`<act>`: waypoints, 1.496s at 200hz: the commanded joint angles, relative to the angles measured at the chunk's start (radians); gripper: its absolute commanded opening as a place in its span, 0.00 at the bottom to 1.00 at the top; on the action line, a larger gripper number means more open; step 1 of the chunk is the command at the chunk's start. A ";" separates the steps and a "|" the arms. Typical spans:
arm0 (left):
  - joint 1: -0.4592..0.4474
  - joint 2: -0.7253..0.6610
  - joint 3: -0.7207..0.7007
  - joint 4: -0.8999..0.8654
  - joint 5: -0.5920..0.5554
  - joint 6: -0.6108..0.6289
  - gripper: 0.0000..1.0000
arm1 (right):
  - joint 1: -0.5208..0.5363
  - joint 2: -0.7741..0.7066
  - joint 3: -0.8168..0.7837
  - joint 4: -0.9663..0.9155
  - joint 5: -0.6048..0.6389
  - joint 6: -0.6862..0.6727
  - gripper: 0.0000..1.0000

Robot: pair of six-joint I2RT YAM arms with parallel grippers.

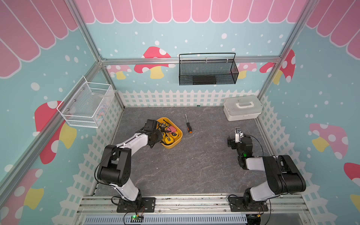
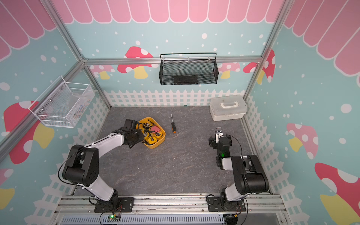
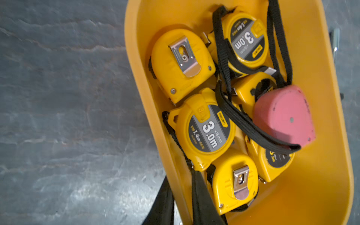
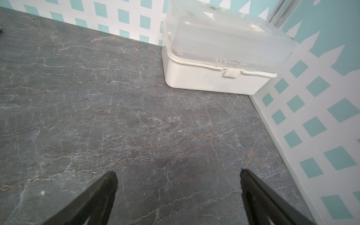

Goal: Take the tape measure out of the storage box
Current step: Move the storage box to the center of the board.

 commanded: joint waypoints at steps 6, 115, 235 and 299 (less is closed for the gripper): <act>-0.074 0.003 -0.059 -0.232 -0.031 0.073 0.17 | 0.008 -0.003 0.004 0.008 0.016 -0.005 0.99; -0.353 0.095 0.024 -0.262 0.061 0.227 0.15 | 0.008 -0.003 0.004 0.009 0.016 -0.006 0.98; -0.381 -0.066 0.037 -0.229 0.108 0.191 0.50 | 0.008 -0.003 0.005 0.007 0.014 -0.004 0.99; -0.352 -0.153 0.118 -0.209 -0.006 0.181 0.56 | 0.028 -0.096 0.076 -0.185 -0.127 -0.081 0.91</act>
